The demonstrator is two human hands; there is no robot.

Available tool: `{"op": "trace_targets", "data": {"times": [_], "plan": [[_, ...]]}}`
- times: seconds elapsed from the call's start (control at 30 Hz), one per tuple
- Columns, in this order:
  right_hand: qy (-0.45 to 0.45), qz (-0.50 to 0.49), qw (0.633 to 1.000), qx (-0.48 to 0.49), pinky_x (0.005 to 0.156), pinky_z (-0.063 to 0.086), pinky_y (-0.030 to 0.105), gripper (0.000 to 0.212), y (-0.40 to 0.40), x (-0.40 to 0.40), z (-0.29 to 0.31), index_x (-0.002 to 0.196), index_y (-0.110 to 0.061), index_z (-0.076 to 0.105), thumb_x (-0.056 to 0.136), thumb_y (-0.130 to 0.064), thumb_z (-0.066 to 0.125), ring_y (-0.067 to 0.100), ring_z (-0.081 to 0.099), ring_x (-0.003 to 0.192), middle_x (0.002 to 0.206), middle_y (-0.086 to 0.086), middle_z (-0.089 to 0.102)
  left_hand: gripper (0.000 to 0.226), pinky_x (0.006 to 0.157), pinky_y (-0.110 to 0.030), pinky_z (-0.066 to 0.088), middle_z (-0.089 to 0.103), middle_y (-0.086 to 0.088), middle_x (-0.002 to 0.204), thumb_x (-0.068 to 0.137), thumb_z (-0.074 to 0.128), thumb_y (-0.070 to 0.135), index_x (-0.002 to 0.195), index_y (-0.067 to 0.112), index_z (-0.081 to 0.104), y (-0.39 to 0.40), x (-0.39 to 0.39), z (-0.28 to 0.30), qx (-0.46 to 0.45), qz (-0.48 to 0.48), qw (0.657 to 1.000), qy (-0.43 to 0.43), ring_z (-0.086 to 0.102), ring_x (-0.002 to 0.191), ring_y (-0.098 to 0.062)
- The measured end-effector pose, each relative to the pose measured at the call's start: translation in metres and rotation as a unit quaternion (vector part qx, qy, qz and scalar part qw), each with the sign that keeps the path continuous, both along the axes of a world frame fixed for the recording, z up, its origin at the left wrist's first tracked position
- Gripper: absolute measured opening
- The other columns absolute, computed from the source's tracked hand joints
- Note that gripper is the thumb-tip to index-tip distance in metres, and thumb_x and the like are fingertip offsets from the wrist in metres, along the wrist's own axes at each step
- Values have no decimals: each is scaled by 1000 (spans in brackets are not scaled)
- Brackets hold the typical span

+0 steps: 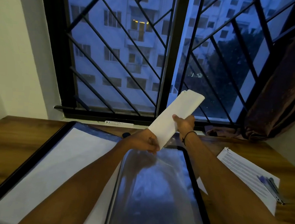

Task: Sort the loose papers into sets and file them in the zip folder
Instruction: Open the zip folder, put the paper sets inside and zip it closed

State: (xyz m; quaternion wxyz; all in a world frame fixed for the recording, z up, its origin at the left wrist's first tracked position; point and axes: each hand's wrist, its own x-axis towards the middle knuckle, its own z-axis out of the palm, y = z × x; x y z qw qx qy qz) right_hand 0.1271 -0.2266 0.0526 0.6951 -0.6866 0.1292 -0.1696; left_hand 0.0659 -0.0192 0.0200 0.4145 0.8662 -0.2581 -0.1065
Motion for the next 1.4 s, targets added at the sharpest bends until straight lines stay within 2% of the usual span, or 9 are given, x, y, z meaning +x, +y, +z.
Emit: {"op": "trace_targets", "data": {"times": [0.17,0.4,0.5,0.63,0.87,1.03,1.17,1.23,1.4], "plan": [[58,44,997,-39,90,56,60,70,-9,12,-15,125,-5,41,74,-11,88,37,64,109,126,15,62,30,71,-34,61,78,-5,79,76,91,29,84,5,75,-2,1,0,-30,79,996,-38,74,73,-15],[57,186,981,-6,88,57,53,47,0,-8,-15,127,6,58,84,7,75,38,66,110,122,19,68,23,78,-42,64,77,-10,90,76,91,30,81,13,76,9,11,-7,-143,150,978,-24,75,90,-26],[105,290,951,4,96,53,60,42,4,-16,-16,129,7,59,89,2,71,41,65,115,127,25,66,19,90,-40,61,75,-4,107,86,83,26,97,13,76,9,15,-8,-180,158,971,-12,70,105,-23],[136,371,918,16,84,61,49,39,3,-22,-17,129,0,60,93,-9,70,33,70,109,122,20,70,27,95,-40,56,68,-5,117,97,70,28,121,18,63,9,19,-7,-193,220,956,2,65,110,-21],[175,261,908,-277,87,59,46,97,23,-22,-11,135,-5,50,74,-79,67,29,67,105,126,13,65,28,69,-29,61,72,-8,82,92,74,8,118,12,65,7,18,-6,-224,240,945,10,72,77,-18],[195,226,879,-372,89,57,44,127,45,-19,-6,157,-1,15,73,-78,70,37,59,121,147,22,48,20,50,-13,49,69,-24,94,100,53,0,111,-1,70,1,14,-3,-165,222,961,-9,65,71,-21],[207,239,880,-356,85,57,41,84,56,-19,-12,138,-6,49,81,-63,72,32,65,105,128,15,63,40,50,-13,48,65,-22,115,100,55,4,140,11,51,0,8,-8,-214,227,949,44,64,76,-15],[210,243,883,-342,82,53,42,66,57,-22,-9,130,-11,50,86,-58,68,31,63,102,120,13,62,52,58,-17,51,65,-19,122,98,59,9,146,21,43,1,7,-9,-221,216,950,54,67,83,-17],[151,159,876,-430,84,60,45,70,55,-23,-7,114,-11,59,74,-67,68,32,68,92,108,13,67,71,77,-26,56,63,-12,116,94,66,6,152,27,32,-4,5,-2,-235,166,956,46,66,99,-18]]}}
